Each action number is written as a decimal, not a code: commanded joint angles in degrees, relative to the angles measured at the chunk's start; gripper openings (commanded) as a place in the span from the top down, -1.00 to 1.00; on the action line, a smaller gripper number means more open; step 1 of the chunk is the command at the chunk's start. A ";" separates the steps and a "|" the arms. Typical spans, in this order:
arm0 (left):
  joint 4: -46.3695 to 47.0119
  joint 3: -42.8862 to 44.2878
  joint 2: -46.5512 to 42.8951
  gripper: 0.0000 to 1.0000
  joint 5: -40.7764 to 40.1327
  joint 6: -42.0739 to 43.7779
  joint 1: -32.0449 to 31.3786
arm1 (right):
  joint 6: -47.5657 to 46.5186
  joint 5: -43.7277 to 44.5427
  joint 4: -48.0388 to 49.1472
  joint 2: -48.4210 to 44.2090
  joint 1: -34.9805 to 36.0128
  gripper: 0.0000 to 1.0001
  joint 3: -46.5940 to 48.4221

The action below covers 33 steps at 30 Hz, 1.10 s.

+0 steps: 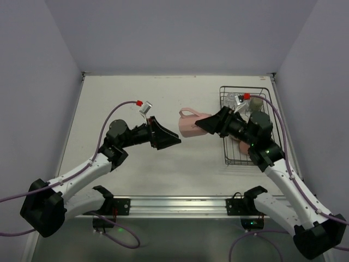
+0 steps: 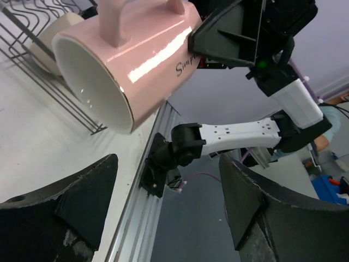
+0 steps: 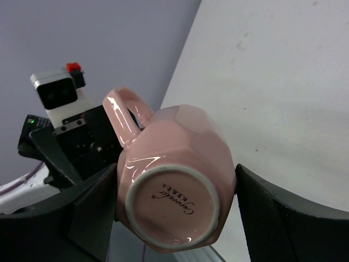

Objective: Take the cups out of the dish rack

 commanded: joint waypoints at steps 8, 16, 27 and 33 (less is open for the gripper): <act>9.14 1.20 1.67 -0.44 -1.52 -3.58 -1.75 | 8.79 -8.43 23.18 0.73 3.95 0.34 -3.52; 12.48 2.17 2.99 -0.14 -2.84 -4.28 -2.28 | 10.64 -8.43 28.36 5.47 6.14 0.35 -6.42; 11.17 2.08 0.19 1.00 -8.73 -0.69 -2.45 | 15.39 -10.45 40.50 11.10 7.02 -0.48 -10.99; 1.46 1.29 -7.54 1.00 -16.36 6.07 -2.36 | 11.97 -7.65 37.00 9.08 6.94 -0.98 -10.82</act>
